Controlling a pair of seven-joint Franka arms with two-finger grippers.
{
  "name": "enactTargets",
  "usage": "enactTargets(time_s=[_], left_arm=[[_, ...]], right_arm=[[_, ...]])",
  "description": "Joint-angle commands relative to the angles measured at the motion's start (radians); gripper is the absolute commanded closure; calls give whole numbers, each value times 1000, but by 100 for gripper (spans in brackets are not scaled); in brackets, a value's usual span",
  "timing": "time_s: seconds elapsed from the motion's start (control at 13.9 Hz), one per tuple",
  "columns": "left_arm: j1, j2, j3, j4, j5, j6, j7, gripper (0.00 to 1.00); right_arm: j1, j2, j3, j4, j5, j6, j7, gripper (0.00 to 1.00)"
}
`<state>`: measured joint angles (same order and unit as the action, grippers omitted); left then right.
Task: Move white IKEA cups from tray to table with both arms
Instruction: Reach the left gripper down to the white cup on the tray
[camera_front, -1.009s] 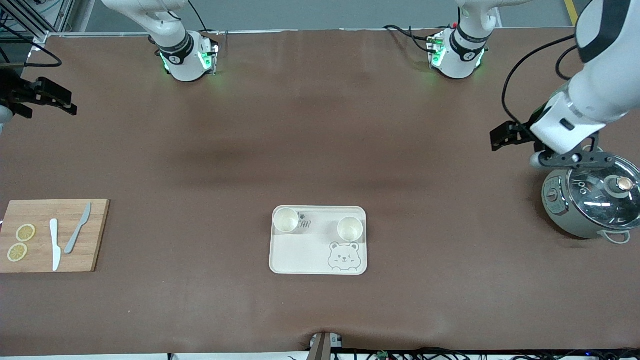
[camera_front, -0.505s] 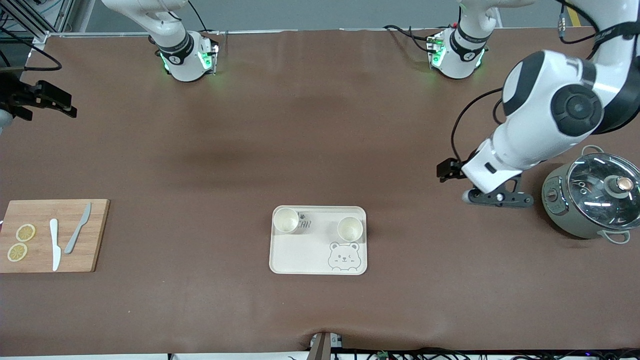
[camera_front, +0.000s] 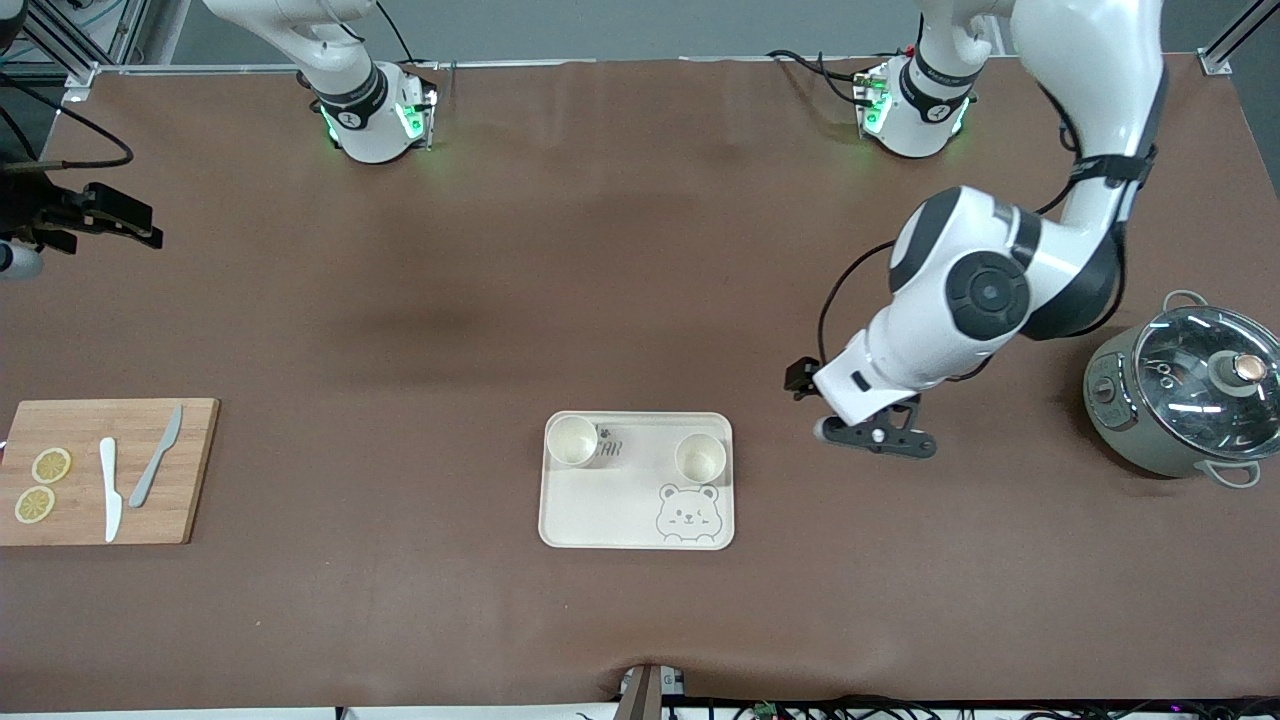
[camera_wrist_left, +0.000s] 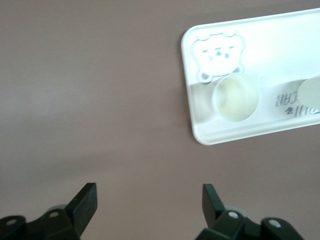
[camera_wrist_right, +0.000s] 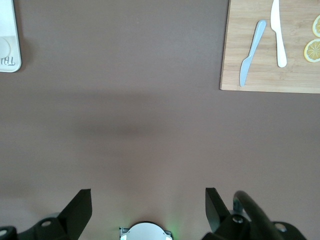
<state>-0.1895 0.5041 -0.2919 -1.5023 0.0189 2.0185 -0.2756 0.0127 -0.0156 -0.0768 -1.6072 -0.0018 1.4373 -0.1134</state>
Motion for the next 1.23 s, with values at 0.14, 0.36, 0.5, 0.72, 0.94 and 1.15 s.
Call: enactTargets(time_s=[0.14, 0.36, 0.5, 0.72, 0.94, 1.15], left_arm=[[-93, 148, 31, 79, 27, 129, -143, 14], [-177, 203, 108, 80, 26, 253, -227, 16], [-228, 238, 157, 82, 24, 319, -269, 18], [-251, 307, 165, 140, 26, 338, -298, 23], [-258, 335, 178, 146, 24, 348, -298, 30], [-271, 361, 185, 146, 26, 391, -301, 55]], right_arm=[[-13, 55, 6, 21, -21, -32, 1, 0], [-19, 55, 6, 20, -18, -47, 12, 0], [-10, 57, 9, 16, -4, -46, 18, 0], [-5, 66, 11, 15, 74, -34, 57, 0], [30, 95, 12, 15, 102, 5, 87, 0], [84, 123, 14, 15, 103, 57, 173, 0]])
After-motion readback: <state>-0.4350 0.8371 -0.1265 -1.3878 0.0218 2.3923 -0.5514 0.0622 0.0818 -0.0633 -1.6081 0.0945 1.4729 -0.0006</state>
